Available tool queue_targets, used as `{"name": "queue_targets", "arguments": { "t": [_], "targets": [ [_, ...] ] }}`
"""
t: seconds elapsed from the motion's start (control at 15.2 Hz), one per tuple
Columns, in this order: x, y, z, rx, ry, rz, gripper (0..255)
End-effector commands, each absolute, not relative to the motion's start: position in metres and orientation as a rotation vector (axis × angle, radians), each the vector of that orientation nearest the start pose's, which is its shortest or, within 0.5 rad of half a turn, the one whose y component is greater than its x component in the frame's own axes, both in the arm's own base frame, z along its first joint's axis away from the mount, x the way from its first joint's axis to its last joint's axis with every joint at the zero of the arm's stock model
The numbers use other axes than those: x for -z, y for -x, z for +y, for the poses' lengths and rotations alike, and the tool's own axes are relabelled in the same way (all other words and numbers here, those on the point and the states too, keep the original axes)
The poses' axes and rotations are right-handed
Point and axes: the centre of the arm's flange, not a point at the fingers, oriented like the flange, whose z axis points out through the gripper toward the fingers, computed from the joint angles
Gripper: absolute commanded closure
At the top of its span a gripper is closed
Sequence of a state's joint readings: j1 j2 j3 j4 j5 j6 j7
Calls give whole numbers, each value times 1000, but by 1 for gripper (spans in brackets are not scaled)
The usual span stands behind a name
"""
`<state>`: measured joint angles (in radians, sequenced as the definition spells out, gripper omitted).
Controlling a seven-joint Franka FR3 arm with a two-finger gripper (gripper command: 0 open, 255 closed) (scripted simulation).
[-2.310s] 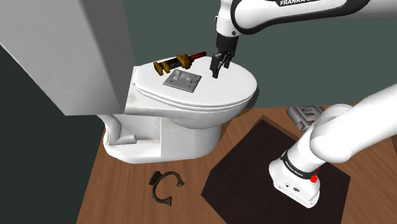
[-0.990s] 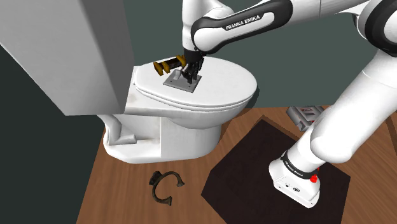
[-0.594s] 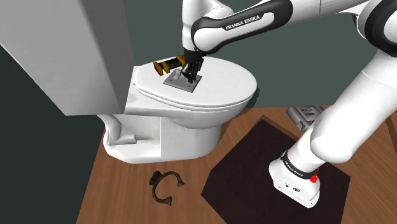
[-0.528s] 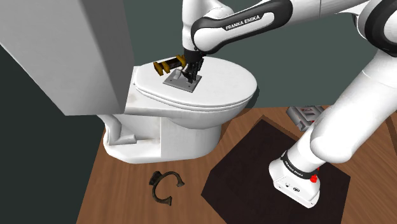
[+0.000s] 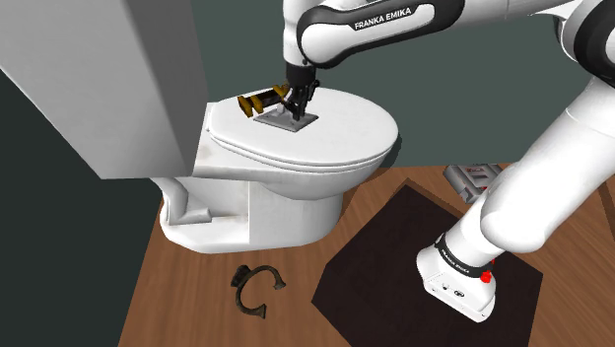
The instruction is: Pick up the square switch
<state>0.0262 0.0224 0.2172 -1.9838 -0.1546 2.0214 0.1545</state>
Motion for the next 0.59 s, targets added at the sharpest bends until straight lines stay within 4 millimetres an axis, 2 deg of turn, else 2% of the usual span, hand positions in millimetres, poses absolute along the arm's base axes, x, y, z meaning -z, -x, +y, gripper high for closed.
{"name": "queue_targets", "arguments": {
  "t": [0.0,0.53],
  "targets": [
    [-466,-548,127,69,3260,-253,255],
    [-504,-548,127,69,3260,-253,255]
  ]
}}
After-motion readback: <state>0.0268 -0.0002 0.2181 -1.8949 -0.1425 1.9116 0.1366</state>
